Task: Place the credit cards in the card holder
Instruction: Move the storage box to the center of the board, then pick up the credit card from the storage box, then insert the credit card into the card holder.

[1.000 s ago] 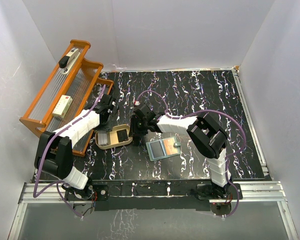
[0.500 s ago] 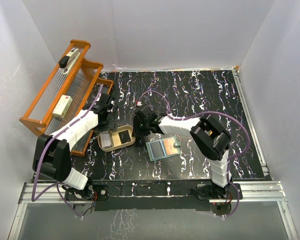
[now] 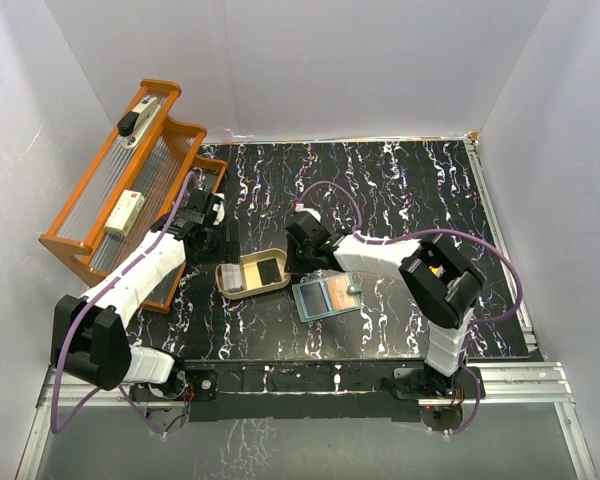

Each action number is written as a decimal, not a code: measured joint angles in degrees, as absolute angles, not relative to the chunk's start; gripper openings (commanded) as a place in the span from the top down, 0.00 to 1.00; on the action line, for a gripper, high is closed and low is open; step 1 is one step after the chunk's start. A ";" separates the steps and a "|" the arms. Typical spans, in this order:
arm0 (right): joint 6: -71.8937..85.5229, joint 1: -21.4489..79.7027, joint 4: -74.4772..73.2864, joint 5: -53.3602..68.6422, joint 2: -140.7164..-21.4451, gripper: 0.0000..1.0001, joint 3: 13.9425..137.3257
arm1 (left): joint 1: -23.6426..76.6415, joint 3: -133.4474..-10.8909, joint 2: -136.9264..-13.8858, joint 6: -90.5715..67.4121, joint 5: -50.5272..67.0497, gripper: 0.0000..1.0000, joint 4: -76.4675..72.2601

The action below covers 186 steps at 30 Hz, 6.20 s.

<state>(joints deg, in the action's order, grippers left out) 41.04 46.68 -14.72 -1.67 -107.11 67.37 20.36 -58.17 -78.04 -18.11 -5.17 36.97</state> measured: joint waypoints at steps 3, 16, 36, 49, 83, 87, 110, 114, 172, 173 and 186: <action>41.21 45.45 -15.31 -3.16 -104.92 0.86 65.06 | 20.36 -57.52 -77.71 -18.92 -2.24 0.27 35.73; 42.26 44.23 -17.61 -6.04 -102.67 0.74 63.09 | 22.20 -57.63 -80.58 -23.92 2.42 0.23 31.40; 41.45 44.23 -17.04 -4.21 -102.67 0.75 62.87 | 31.11 -62.98 -92.07 -25.12 -15.62 0.15 37.08; 40.84 44.23 -16.45 -3.90 -102.67 0.75 62.85 | 31.20 -60.66 -92.58 -25.02 -15.09 0.18 32.77; 41.54 44.40 -12.99 -3.62 -102.54 0.77 61.67 | 31.33 -67.24 -95.61 -23.40 -17.10 0.58 37.23; 41.74 44.40 -12.91 -3.40 -102.48 0.77 61.54 | 31.33 -67.96 -96.14 -23.38 -17.17 0.53 38.04; 42.00 44.47 -11.94 -2.85 -102.45 0.77 61.32 | 31.55 -69.91 -96.33 -22.55 -19.14 0.62 39.75; 42.02 44.47 -11.92 -2.83 -102.45 0.77 61.32 | 31.64 -70.59 -96.79 -22.46 -19.00 0.67 39.99; 37.56 43.07 -20.01 -0.78 -88.95 0.47 59.57 | 32.32 -61.69 -75.07 -32.64 0.30 1.00 23.40; 36.62 42.48 -20.69 -0.99 -87.15 0.47 58.52 | 32.32 -60.80 -74.37 -33.36 1.63 1.00 22.13; 25.12 29.23 -29.87 -1.06 -77.60 0.46 49.82 | 35.62 -47.13 -72.99 -48.80 11.09 1.00 5.04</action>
<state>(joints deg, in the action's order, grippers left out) 25.12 29.23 -29.87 -1.06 -77.60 49.82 35.62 -47.13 -72.99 -48.80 11.09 5.04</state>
